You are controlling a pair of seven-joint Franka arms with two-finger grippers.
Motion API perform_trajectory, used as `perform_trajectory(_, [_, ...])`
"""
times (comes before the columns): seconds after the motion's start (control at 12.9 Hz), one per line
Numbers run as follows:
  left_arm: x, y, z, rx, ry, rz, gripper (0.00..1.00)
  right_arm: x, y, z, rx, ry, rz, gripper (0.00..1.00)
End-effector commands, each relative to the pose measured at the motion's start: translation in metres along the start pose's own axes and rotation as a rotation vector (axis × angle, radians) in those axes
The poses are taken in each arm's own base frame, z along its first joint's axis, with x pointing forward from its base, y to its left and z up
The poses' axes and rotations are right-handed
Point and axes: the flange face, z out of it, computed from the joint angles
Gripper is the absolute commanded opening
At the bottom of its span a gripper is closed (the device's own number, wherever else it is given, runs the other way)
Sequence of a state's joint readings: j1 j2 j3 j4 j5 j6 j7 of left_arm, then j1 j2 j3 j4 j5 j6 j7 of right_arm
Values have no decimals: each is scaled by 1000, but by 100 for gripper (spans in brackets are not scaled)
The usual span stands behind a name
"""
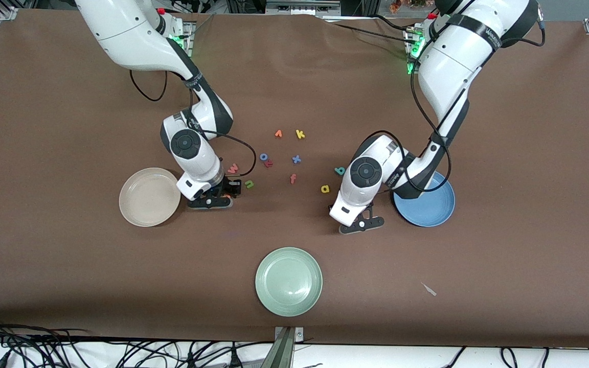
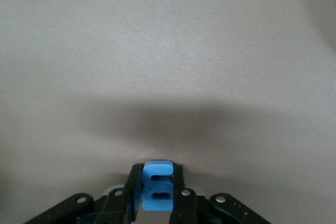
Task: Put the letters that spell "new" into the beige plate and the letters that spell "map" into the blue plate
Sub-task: 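Release the E onto the blue plate and e onto the white plate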
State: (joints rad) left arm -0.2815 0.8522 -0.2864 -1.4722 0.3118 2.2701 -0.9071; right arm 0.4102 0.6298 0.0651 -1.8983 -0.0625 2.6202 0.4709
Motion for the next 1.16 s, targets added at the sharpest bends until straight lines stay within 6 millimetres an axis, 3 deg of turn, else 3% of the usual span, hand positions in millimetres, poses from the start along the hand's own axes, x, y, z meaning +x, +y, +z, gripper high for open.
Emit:
perform_trajectory(0.0, [13,-21,-45,80,3,86,0,2,-4,5,1,9,-4,29])
perform_trajectory(0.23, [30,-67,-66,171,-81,219,0,4,-4,-1,3,18,-18,9])
perform_trajectory(0.31, [36,-85,-68,195,-118,268,0,10,-2,-19,4,35,-31,9])
perform_trajectory(0.47, [47,-117,-69,213,-175,355,0,24,28,-59,-41,4,-55,9])
perform_trajectory(0.62, [54,-144,-60,218,-208,371,0,34,78,-97,-61,-38,-133,9])
perform_trajectory(0.78, [57,-157,-50,212,-221,399,0,24,132,-121,-74,-84,-186,9])
perform_trajectory(0.93, [54,-157,-37,203,-221,405,4,0,171,-121,-79,-117,-192,10])
perform_trajectory(1.01, [52,-161,-29,196,-217,396,44,-12,180,-115,-82,-120,-184,12])
perform_trajectory(1.09, [53,-162,-31,191,-209,391,99,-22,191,-104,-84,-120,-170,17])
